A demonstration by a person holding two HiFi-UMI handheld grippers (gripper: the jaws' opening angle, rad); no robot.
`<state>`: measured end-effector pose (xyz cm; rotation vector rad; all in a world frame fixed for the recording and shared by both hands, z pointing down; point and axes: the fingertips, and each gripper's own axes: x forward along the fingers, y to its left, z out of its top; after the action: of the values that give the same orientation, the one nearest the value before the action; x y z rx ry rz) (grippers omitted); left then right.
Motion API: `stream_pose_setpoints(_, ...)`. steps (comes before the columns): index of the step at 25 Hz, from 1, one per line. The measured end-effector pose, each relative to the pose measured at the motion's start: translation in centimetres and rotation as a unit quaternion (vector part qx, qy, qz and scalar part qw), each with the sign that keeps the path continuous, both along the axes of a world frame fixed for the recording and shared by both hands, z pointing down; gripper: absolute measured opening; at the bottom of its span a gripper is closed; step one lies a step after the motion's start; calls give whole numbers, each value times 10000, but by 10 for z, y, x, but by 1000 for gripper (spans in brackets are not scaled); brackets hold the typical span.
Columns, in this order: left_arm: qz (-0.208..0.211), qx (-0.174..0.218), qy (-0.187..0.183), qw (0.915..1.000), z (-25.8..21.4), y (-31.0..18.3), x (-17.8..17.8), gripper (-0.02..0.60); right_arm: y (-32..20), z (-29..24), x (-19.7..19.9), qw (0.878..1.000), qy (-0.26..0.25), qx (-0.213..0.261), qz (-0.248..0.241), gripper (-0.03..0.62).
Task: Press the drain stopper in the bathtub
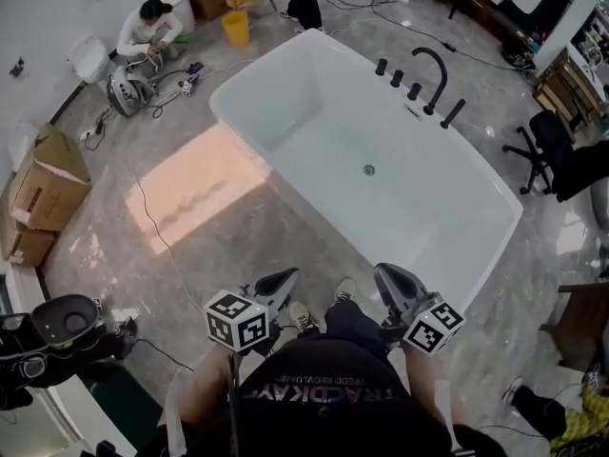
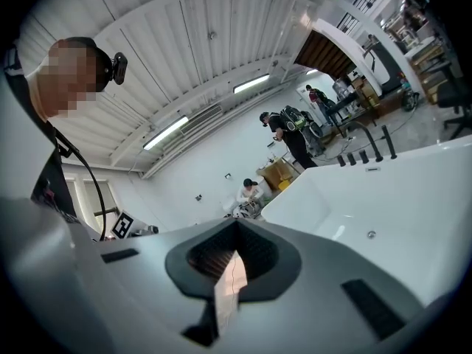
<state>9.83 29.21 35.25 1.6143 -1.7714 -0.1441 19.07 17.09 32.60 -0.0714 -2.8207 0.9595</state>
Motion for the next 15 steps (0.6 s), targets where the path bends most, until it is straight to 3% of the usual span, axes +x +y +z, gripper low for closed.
stream_pose_setpoints(8, 333, -220, 67, 9992, 6, -56, -22, 4, -53, 14, -21, 9993, 66, -196, 309, 12)
stream_pose_setpoints(15, 581, -315, -258, 9975, -2, -116, -57, 5, -112, 19, -47, 9983, -114, -222, 533, 12)
